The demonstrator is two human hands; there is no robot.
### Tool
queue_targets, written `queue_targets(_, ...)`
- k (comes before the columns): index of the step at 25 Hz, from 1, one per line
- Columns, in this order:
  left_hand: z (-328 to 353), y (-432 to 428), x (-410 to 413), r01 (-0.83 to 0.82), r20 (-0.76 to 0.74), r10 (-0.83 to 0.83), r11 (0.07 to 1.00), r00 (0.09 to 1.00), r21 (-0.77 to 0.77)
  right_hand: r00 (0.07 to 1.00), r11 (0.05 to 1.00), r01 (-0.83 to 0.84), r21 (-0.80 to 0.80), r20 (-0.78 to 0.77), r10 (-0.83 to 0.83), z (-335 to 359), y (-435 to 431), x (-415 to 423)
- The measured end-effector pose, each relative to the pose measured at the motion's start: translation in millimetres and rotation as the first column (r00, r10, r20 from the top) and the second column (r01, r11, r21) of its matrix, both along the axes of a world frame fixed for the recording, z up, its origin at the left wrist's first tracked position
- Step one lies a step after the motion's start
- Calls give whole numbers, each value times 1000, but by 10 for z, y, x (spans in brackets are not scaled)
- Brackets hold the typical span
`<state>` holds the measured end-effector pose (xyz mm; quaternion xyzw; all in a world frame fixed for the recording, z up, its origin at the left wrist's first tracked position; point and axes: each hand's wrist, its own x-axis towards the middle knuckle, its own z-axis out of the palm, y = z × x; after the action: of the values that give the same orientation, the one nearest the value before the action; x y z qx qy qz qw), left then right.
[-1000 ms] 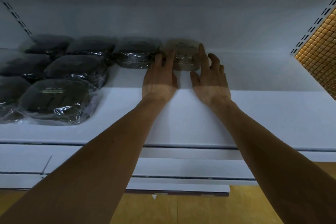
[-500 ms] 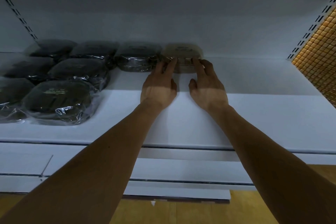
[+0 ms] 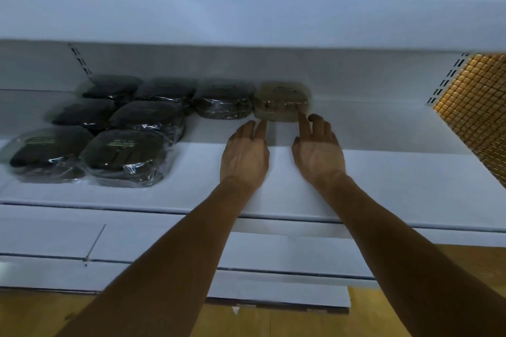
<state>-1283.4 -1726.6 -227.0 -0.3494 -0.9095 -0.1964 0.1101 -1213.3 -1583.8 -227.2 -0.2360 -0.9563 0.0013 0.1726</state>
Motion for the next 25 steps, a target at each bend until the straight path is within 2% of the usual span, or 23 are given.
queue_targets(2, 49, -140, 133, -19, -10, 18, 998, 1000, -59, 998, 998, -39, 55, 53, 36, 27, -145, 203)
queue_targets(4, 86, -271, 265, 2, -11, -3, 990, 1000, -138, 997, 995, -74, 64, 42, 71, 0, -313, 449)
queue_targets(7, 178, -476, 489, 60, 2, -62, 961, 998, -271, 989, 996, -89, -11, 113, 90, 83, -505, 824)
queue_targets(9, 267, -624, 647, 82, 22, -79, 951, 997, -298, 982, 993, -101, -62, 151, 109, 178, -596, 1018)
queue_targets(16, 716, -1162, 1113, 161, 6, -161, 982, 987, -99, 984, 983, -151, -109, 78, 159, 751, -1087, 1500)
queue_targets(22, 1329, -1646, 1319, 269, -132, -265, 963, 955, 14, 962, 962, -271, -30, -12, 271, 1449, -1572, 1741)
queue_targets(25, 1644, -1868, 1398, 276, -205, -258, 959, 944, 66, 945, 949, -315, 4, -89, 314, 1811, -1763, 1819)
